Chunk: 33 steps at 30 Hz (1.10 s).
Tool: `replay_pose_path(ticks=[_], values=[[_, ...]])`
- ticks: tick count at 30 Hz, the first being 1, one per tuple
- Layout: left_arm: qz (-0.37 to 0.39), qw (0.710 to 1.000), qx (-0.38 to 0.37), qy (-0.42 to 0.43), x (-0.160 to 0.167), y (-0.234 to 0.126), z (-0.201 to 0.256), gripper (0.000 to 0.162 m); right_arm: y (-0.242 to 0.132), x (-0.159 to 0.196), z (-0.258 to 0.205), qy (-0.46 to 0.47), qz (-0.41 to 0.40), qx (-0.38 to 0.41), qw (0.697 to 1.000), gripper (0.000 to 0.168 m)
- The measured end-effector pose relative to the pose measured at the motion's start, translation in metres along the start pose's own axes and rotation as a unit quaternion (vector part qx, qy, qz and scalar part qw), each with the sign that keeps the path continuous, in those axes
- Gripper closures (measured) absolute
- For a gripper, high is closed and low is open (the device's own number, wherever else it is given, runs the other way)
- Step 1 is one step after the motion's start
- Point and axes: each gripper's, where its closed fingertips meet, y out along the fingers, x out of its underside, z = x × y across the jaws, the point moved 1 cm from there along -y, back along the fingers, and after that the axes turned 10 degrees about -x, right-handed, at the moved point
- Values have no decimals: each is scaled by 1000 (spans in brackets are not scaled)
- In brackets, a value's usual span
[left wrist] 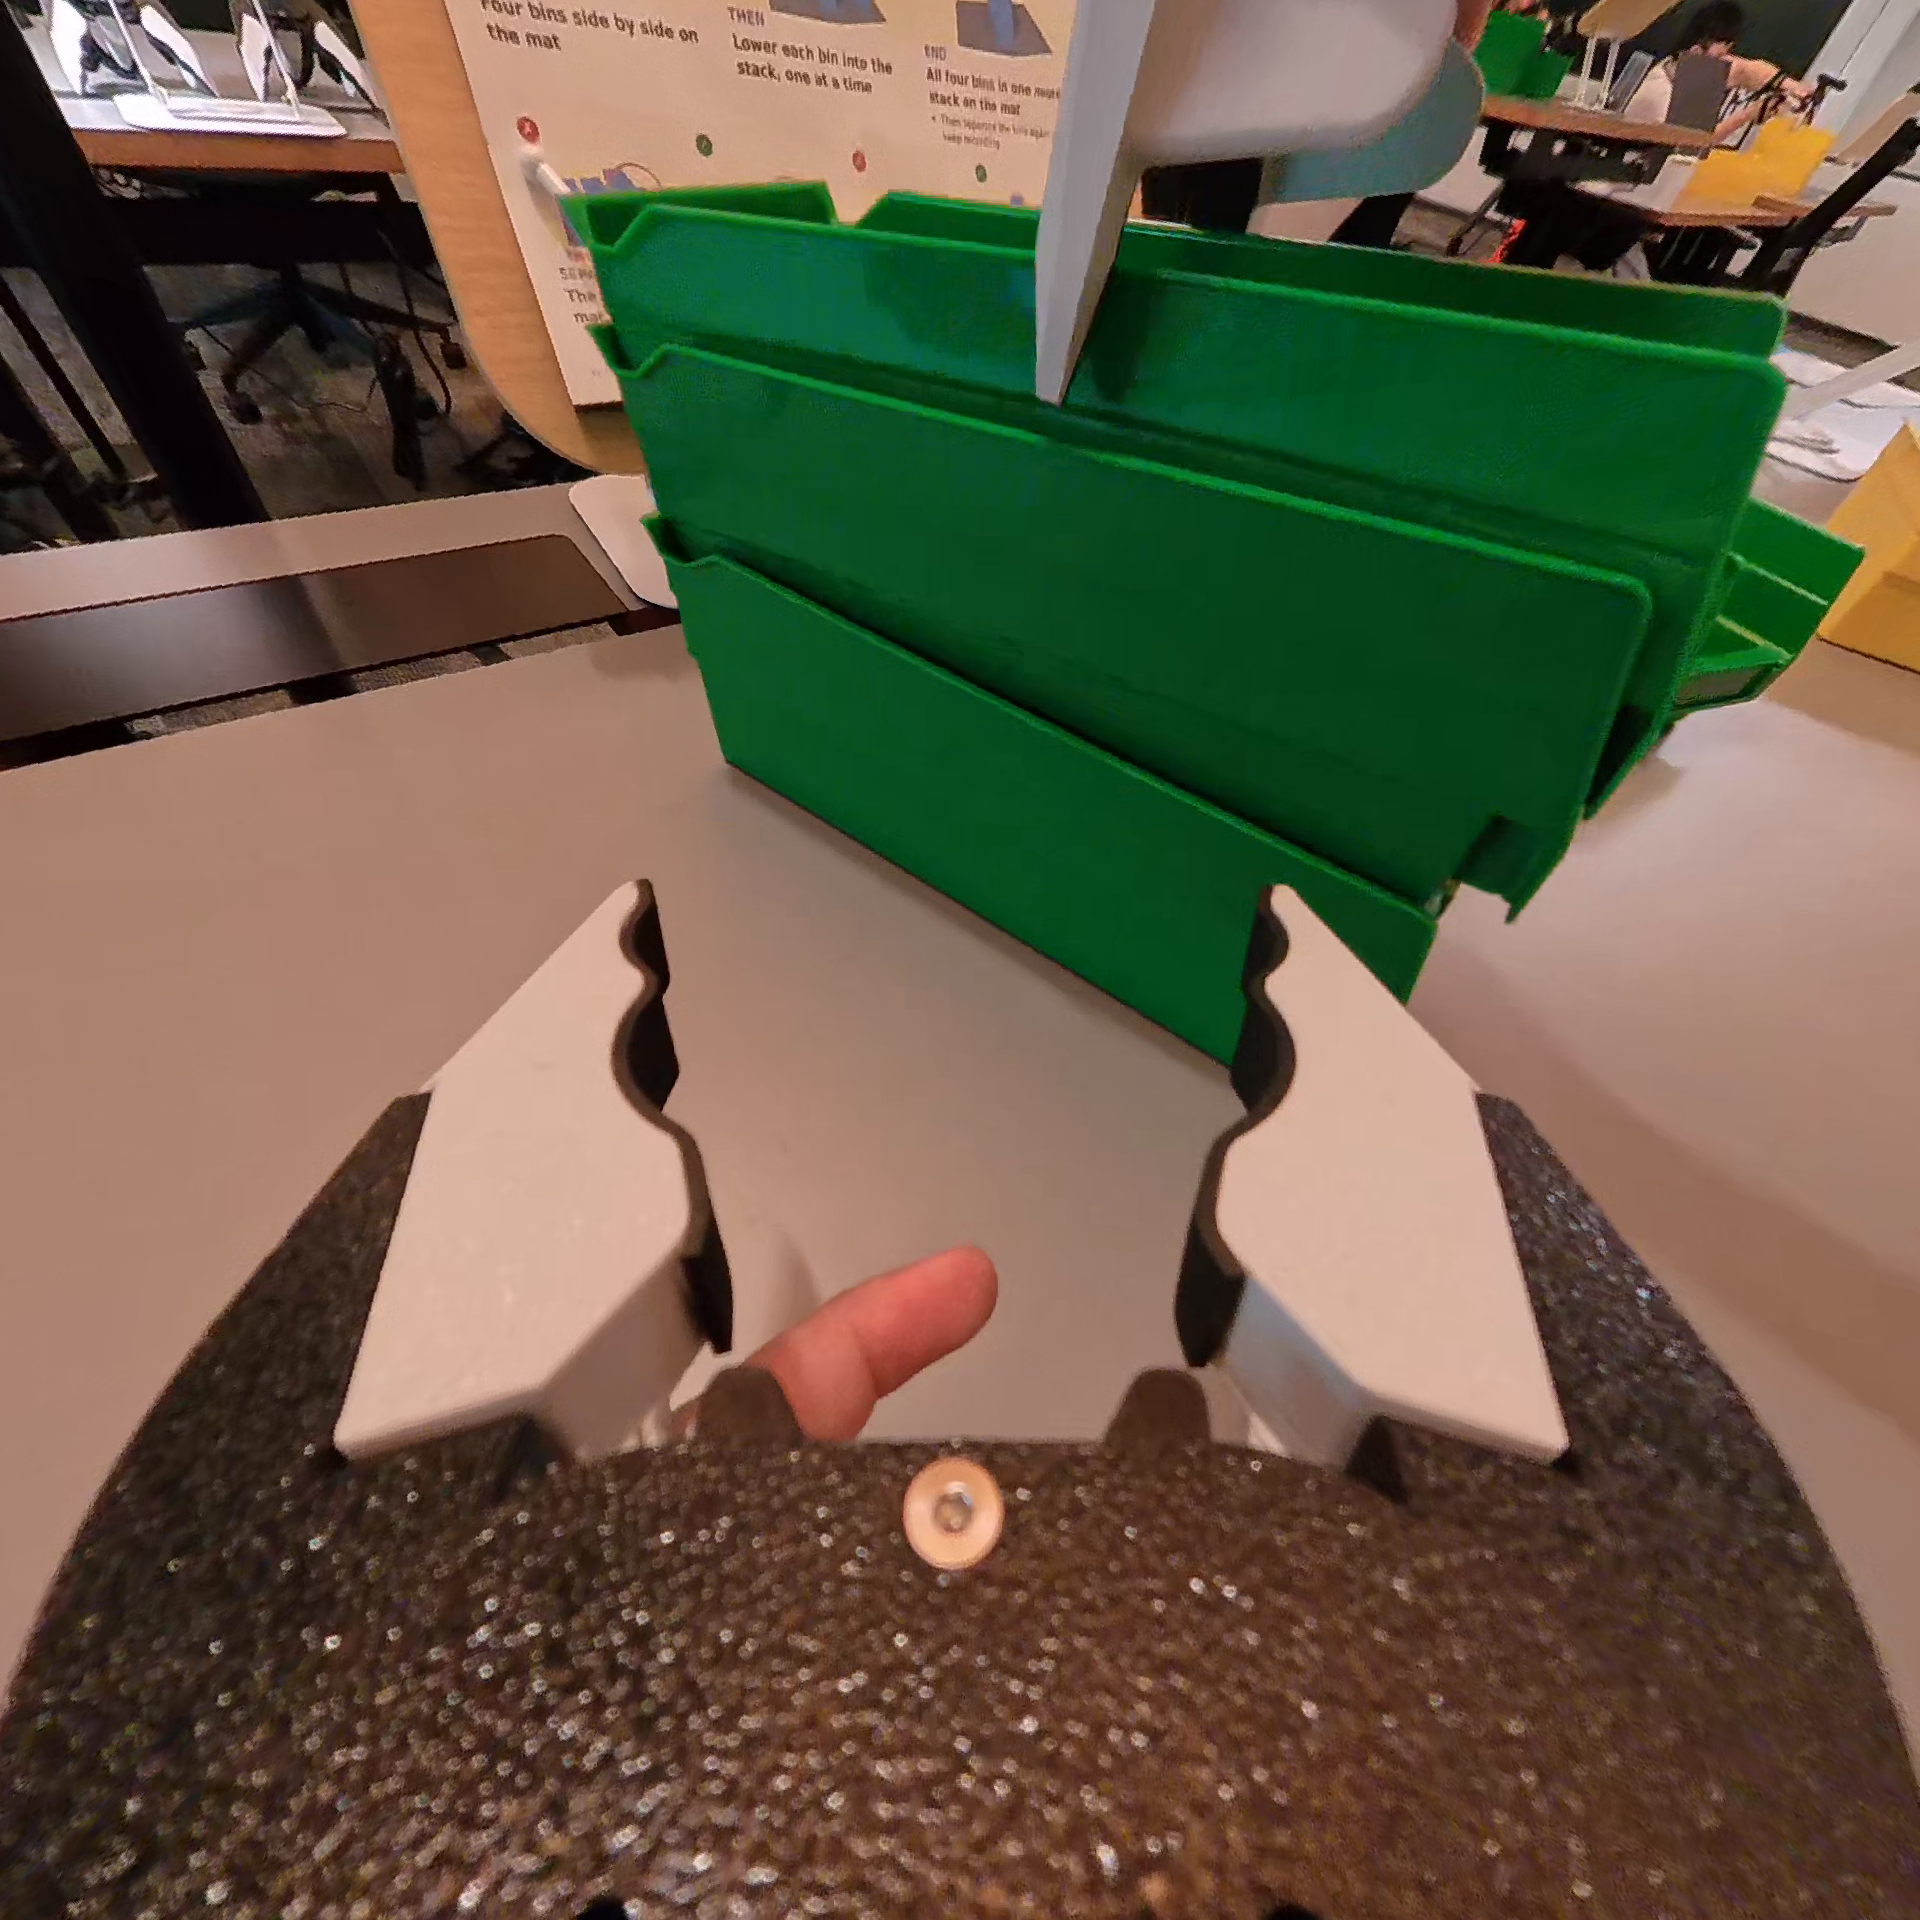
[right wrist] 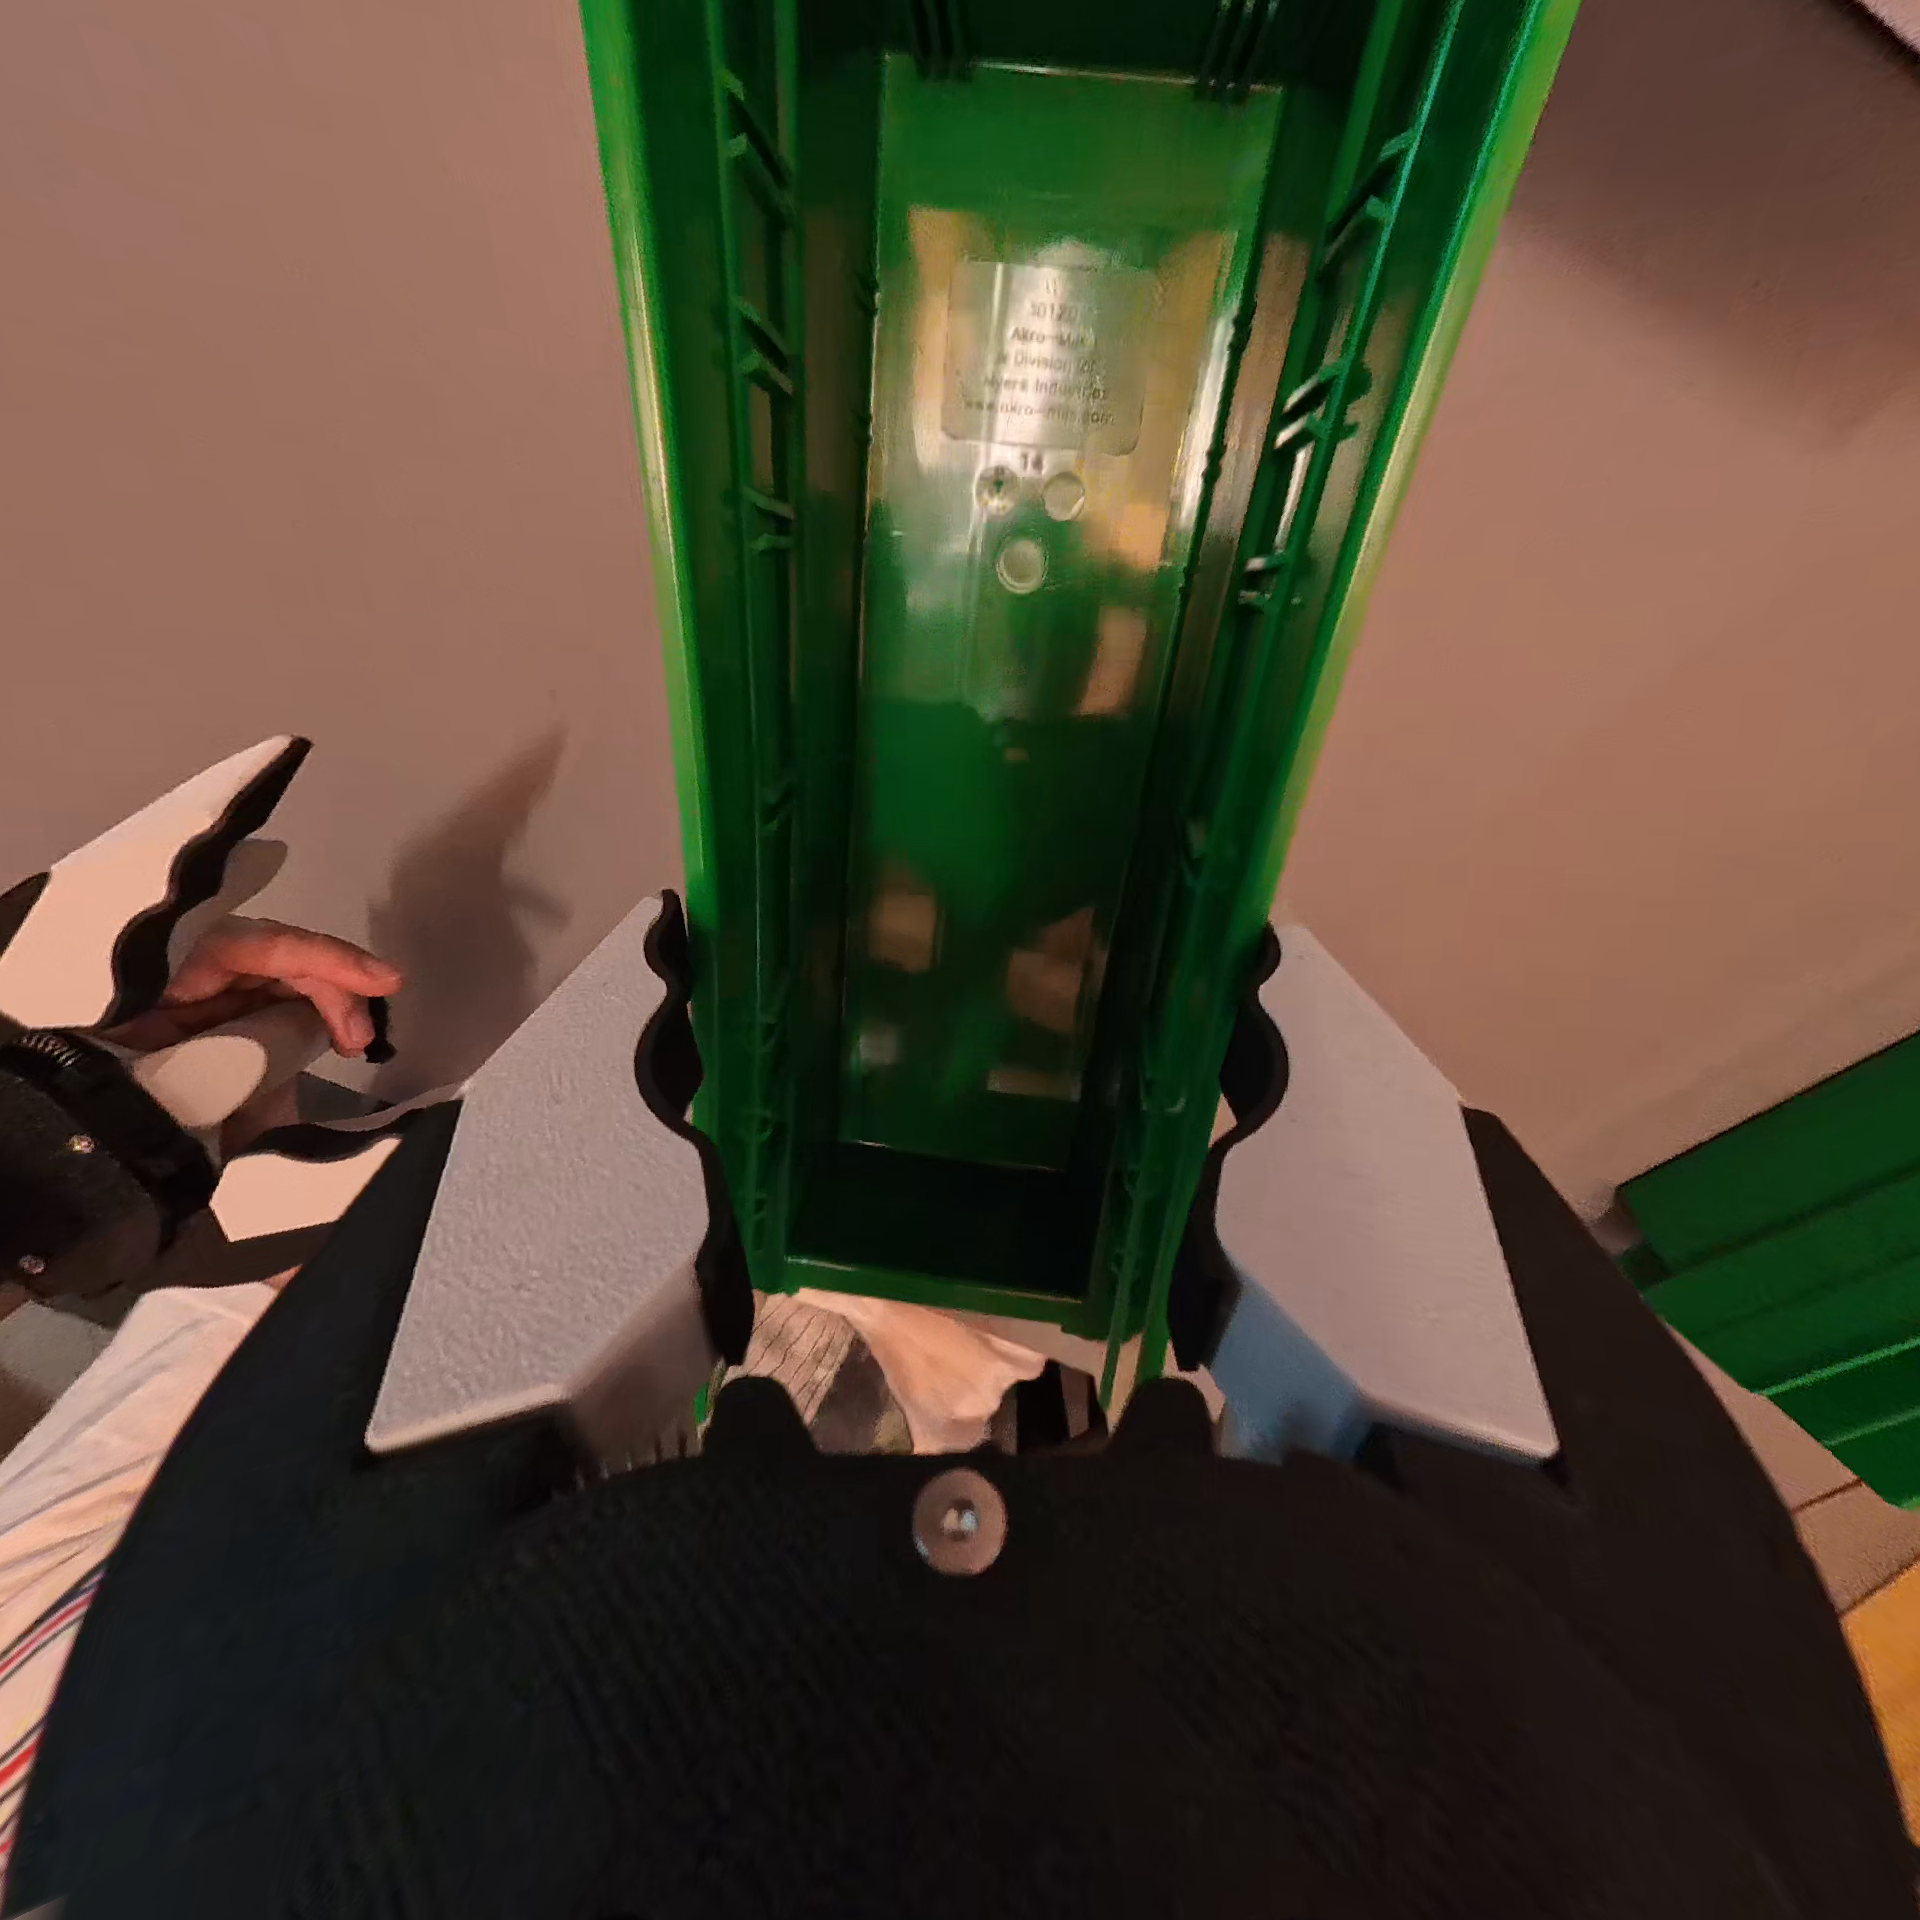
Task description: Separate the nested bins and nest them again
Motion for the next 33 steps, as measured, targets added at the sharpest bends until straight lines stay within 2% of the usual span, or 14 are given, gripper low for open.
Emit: replay_pose_path(ticks=[7,14,17,27,29,31,33], values=[[-1,1000,11,7,0,1,7,53,-13,-4,3,15,39,-22,999,66],[2,1000,10,0,-2,0,6,53,-10,3,2,1,10,6,1000,66],[1,1000,13,-3,-2,1,7,53,-12,-6,-2,3,32,10,999,66],[8,1000,14,-10,-5,1,10,54,-2,-5,-4,6,25,-8,1000,65],[12,1000,19,-18,-8,3,14,58,2,-4,-4,5,23,-9,1000,65],[27,999,28,-30,-14,3,23,69,7,-4,-4,4,19,-7,1000,65],[44,997,48,-43,-22,1,36,94,10,-5,-3,2,18,-3,1000,65]])
